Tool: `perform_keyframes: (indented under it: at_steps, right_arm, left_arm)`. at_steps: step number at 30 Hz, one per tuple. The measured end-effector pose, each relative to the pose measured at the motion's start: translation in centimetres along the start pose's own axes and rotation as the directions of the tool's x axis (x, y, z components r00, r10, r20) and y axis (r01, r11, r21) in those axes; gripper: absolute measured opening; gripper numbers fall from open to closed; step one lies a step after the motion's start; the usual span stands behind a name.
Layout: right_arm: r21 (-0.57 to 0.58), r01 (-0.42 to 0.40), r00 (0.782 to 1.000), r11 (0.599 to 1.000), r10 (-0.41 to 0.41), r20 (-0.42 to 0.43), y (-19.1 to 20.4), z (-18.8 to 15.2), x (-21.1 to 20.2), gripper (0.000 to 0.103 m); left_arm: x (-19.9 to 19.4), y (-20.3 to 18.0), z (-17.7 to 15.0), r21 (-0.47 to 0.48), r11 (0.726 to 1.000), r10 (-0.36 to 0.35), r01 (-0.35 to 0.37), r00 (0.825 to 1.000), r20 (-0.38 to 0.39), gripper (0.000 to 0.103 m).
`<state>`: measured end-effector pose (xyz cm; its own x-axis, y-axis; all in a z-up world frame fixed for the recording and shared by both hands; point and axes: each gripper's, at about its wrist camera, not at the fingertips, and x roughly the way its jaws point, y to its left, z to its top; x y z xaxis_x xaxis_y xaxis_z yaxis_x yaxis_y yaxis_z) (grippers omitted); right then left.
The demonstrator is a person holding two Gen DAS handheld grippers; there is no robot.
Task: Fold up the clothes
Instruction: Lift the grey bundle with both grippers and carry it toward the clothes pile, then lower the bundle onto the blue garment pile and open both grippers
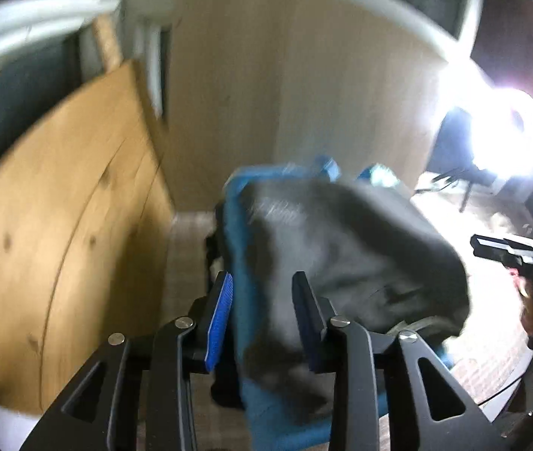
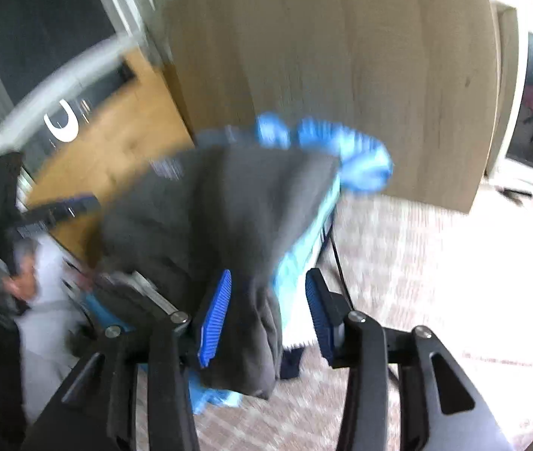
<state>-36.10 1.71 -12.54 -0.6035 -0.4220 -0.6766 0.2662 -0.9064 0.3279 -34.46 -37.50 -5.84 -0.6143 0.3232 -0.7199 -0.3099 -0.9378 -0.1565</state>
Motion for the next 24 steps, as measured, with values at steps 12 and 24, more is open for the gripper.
perform_keyframes:
  at_steps: [12,24]
  right_arm:
    - [-0.220,0.050,0.994,0.974,-0.071,-0.089,0.9,7.0,11.6,0.045]
    - [-0.165,0.019,0.998,0.986,-0.028,-0.054,-0.5,4.3,7.5,0.047]
  left_arm:
    - [12.2,-1.2,4.7,0.096,0.995,0.010,0.006,0.986,-0.165,0.032]
    - [6.5,-2.3,1.3,0.107,0.994,0.025,-0.014,0.995,-0.101,0.037]
